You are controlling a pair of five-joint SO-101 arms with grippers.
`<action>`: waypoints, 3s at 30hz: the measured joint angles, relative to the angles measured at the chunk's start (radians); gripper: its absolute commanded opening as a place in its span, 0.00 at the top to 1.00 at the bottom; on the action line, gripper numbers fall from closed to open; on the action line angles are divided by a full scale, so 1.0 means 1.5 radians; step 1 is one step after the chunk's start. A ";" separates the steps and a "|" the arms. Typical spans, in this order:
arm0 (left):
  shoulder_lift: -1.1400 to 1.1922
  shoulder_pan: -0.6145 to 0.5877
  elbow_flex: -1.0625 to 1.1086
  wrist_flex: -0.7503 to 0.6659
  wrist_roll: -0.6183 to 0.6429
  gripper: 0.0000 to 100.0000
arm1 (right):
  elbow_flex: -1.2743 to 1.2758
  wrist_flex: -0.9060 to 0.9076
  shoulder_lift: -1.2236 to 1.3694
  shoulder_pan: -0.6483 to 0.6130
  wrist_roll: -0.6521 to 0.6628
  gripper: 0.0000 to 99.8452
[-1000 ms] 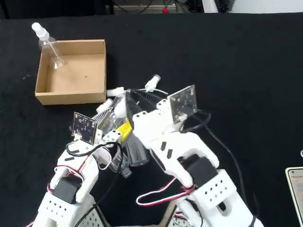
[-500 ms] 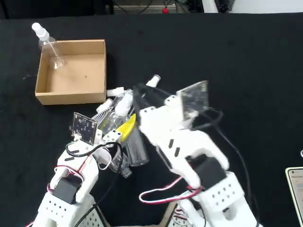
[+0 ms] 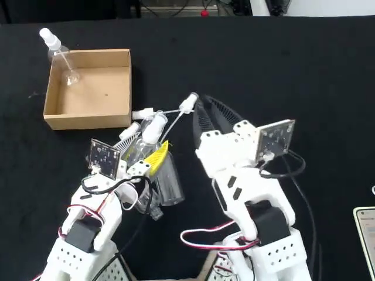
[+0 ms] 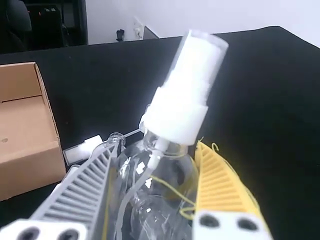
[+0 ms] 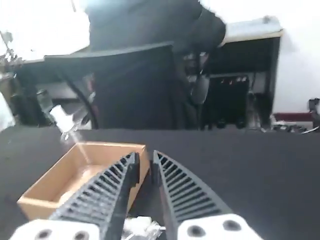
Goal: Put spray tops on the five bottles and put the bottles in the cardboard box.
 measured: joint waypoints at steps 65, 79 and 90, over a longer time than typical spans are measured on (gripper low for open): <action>1.195 -0.326 -0.503 -0.957 0.000 0.92 | 0.293 -0.170 0.082 0.042 0.061 0.96; 1.493 -0.330 -0.701 -1.110 0.000 0.92 | 0.293 -0.170 0.082 0.042 0.061 0.96; 1.683 -0.339 -0.836 -1.146 0.000 0.92 | 0.293 -0.170 0.082 0.042 0.061 0.96</action>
